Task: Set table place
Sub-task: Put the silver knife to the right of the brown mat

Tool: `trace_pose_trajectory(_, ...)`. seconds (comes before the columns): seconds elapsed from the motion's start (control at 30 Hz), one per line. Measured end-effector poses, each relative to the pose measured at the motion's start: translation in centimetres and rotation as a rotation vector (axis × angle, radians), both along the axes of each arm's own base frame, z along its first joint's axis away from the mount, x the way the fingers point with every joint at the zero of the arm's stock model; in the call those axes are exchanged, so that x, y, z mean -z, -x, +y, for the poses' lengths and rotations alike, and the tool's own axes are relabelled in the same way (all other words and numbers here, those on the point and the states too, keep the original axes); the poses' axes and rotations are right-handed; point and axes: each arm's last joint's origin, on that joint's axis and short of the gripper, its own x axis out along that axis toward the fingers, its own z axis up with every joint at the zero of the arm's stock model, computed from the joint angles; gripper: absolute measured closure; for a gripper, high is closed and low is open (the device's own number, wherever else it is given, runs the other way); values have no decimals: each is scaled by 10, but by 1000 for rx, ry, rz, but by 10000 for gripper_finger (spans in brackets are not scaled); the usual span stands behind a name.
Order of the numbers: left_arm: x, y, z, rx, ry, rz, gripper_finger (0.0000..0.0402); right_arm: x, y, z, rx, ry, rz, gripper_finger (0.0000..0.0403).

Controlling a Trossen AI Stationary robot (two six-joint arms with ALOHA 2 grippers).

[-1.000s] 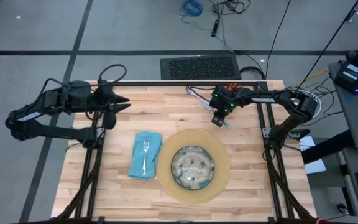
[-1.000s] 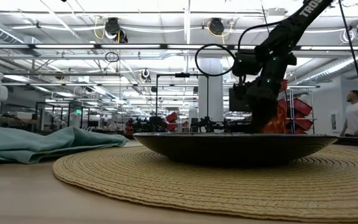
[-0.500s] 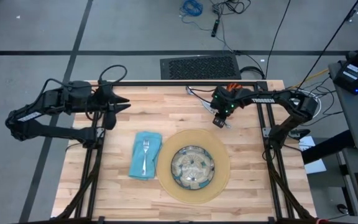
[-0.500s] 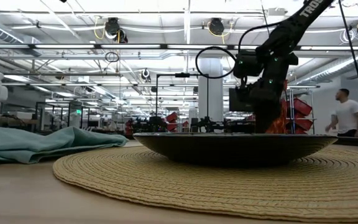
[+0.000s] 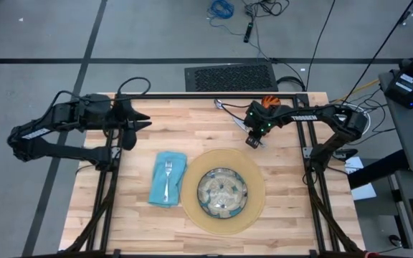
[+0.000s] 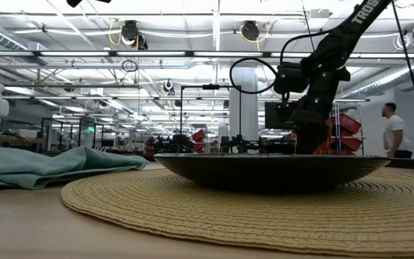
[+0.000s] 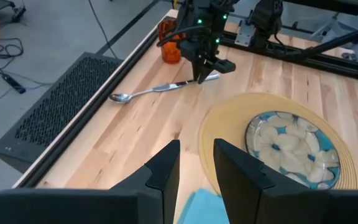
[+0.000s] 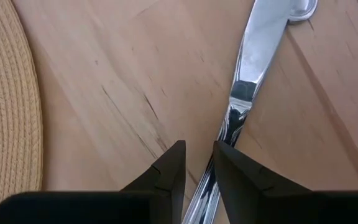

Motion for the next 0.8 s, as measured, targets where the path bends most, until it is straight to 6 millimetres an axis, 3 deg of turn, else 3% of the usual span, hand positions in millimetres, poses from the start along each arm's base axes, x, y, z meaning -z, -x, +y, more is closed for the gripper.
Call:
trace_pose_trajectory(0.4,4,-10,2,1,5,35,318,0,0,0,-1,4,-7,352)
trace_pose_trajectory(0.8,4,-10,2,5,-1,37,318,-14,-4,2,24,-22,13,355)
